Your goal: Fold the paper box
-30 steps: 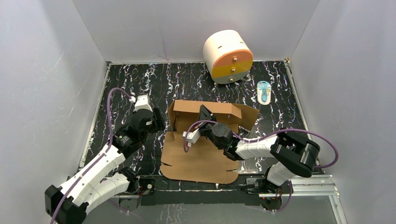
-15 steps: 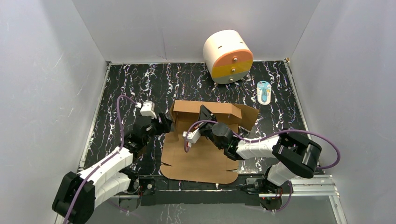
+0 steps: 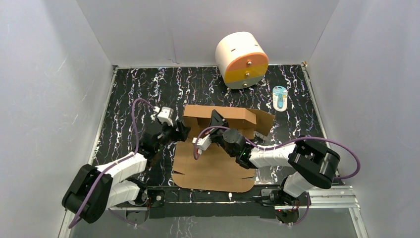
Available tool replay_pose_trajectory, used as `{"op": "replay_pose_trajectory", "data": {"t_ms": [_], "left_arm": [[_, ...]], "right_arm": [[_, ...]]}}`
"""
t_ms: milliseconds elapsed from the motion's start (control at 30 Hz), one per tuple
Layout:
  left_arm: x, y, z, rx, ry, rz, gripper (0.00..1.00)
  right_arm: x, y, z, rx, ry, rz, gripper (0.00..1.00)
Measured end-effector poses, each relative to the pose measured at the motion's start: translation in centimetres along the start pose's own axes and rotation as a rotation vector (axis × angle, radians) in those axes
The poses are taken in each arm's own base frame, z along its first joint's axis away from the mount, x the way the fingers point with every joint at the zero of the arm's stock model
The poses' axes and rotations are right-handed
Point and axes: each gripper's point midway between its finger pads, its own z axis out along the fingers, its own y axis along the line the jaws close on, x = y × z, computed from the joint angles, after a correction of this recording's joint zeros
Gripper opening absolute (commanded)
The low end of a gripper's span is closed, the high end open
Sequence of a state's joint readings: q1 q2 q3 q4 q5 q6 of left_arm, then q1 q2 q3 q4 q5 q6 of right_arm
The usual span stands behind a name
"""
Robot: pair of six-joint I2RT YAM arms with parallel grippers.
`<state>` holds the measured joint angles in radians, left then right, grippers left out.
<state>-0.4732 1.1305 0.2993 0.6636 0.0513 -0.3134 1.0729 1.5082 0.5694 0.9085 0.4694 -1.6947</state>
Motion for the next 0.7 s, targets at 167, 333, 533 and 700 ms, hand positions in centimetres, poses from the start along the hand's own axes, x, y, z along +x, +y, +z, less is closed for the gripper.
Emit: {"op": "replay_pose_trajectory", "data": {"t_ms": [167, 333, 533, 700], "left_arm": [[-0.5, -0.4, 0.4, 0.028, -0.026, 0.034, 0.68], [-0.5, -0.3, 0.8, 0.037, -0.033, 0.069, 0.67], [-0.2, -0.3, 1.1, 0.045, -0.029, 0.101, 0.68], [-0.6, -0.4, 1.2, 0.052, -0.045, 0.116, 0.68]], "right_arm": [[-0.1, 0.0, 0.1, -0.007, -0.002, -0.008, 0.00], [-0.1, 0.1, 0.1, -0.012, -0.003, -0.010, 0.00], [-0.3, -0.2, 0.4, -0.024, -0.009, -0.001, 0.00], [-0.4, -0.4, 0.5, -0.040, -0.018, 0.006, 0.00]]}}
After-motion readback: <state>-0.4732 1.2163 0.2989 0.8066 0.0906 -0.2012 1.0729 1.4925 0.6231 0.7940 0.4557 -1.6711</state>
